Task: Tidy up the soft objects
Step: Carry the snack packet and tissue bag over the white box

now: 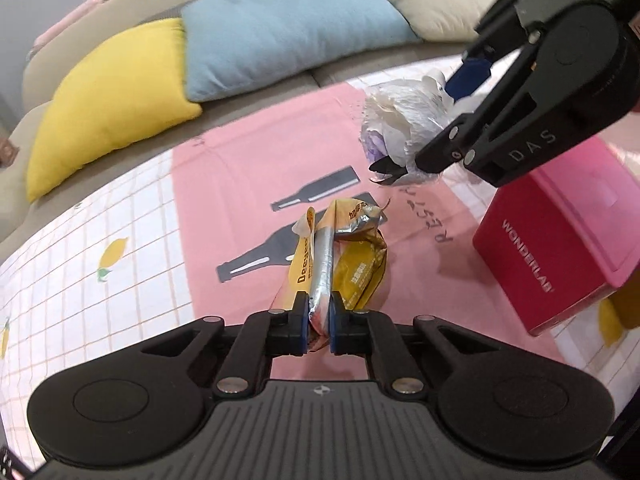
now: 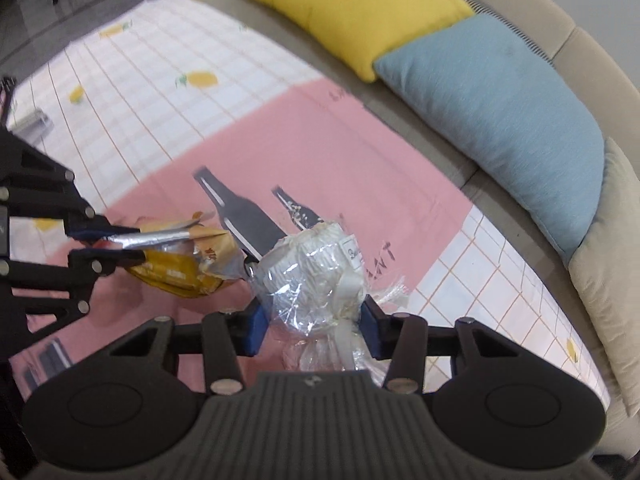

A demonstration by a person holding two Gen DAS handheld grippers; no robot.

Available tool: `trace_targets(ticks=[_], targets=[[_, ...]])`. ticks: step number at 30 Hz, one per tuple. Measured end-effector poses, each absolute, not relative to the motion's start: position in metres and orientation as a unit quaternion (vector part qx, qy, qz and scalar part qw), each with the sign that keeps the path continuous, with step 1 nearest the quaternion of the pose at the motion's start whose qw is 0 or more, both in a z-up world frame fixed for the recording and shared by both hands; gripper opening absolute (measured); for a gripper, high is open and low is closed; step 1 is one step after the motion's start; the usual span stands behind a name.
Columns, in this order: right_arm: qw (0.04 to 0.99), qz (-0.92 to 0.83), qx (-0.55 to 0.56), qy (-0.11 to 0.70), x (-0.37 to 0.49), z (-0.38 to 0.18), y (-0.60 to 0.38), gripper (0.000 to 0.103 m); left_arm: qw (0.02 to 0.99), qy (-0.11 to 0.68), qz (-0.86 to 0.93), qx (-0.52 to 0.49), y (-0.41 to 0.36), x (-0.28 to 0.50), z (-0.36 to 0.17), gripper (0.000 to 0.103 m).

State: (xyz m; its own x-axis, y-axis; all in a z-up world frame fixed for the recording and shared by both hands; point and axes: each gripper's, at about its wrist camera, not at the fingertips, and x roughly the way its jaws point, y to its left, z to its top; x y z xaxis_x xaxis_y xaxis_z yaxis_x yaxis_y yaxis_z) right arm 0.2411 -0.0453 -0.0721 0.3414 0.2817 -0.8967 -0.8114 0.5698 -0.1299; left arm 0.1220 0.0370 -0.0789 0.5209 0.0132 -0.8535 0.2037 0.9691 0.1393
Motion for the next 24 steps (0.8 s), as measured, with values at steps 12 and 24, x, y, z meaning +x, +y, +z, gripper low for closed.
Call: trace_targets(ticks=[12, 24], targets=[[0.816, 0.334, -0.238, 0.407, 0.2, -0.013, -0.083, 0.047, 0.898, 0.431, -0.057, 0.073, 0.017, 0.096, -0.011, 0.009], [0.873, 0.233, -0.163, 0.397, 0.189, 0.027, -0.224, 0.047, 0.916, 0.365, -0.145, 0.087, -0.069, 0.116, 0.039, 0.009]])
